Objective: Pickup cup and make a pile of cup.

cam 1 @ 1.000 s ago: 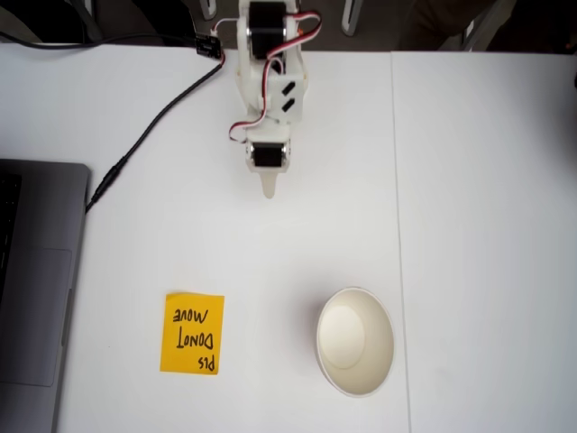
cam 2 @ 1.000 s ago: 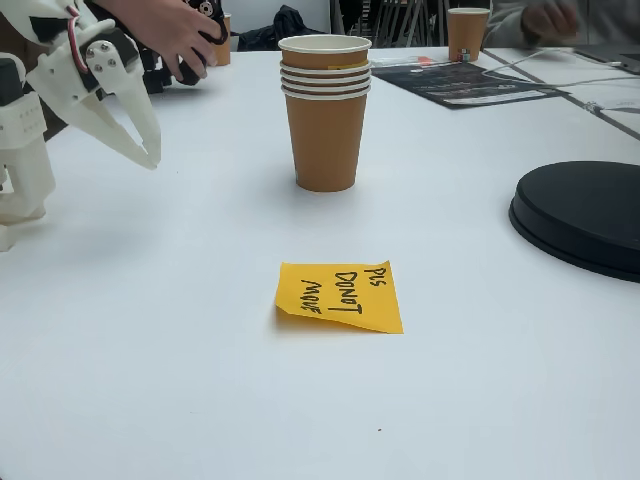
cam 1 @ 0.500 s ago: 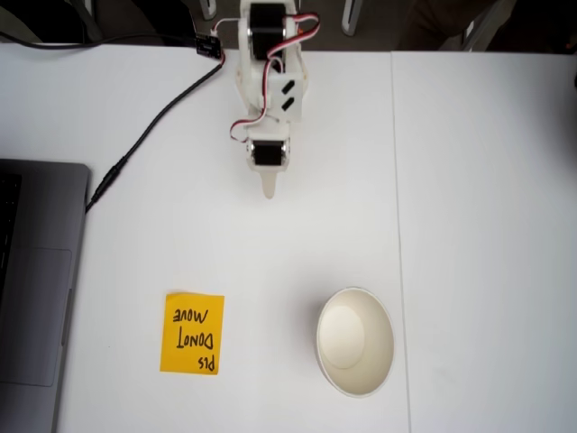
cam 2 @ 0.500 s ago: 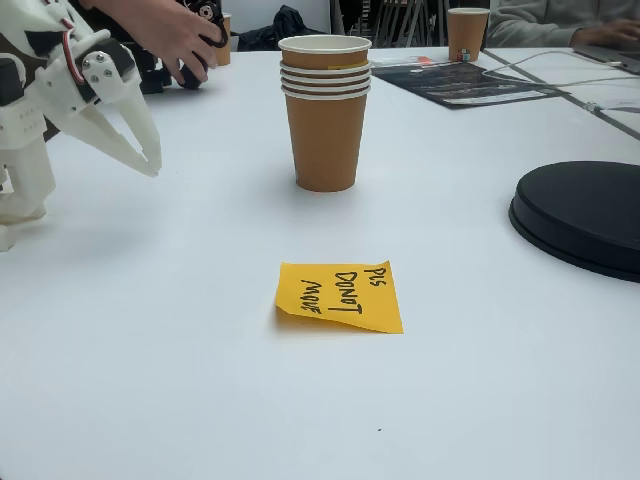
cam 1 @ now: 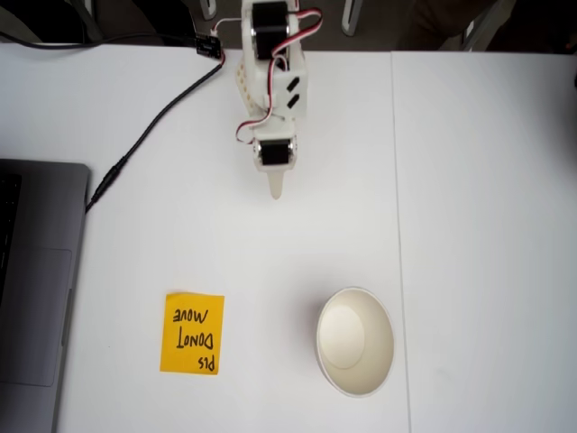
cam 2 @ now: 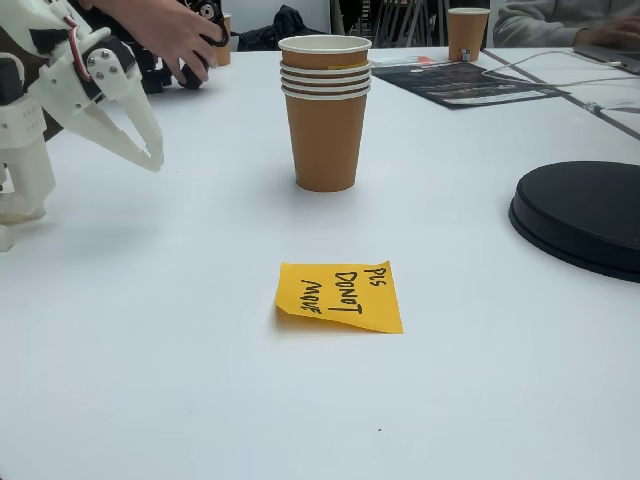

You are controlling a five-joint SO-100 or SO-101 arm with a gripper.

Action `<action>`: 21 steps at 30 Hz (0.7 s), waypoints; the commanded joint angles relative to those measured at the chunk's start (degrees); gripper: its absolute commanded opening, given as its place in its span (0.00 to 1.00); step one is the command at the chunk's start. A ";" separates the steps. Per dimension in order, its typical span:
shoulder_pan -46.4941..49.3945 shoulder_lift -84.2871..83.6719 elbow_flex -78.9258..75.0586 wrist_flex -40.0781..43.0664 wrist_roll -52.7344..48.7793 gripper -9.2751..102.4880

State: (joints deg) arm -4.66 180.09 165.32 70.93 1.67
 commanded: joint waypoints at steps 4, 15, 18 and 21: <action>1.23 4.13 0.53 -0.88 -0.26 0.02; 2.20 7.91 1.32 -0.62 -0.35 0.02; 2.20 8.17 1.32 -0.62 -0.09 0.02; 2.20 8.17 1.41 -0.62 0.00 0.02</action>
State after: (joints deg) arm -2.90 187.73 166.82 70.93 1.67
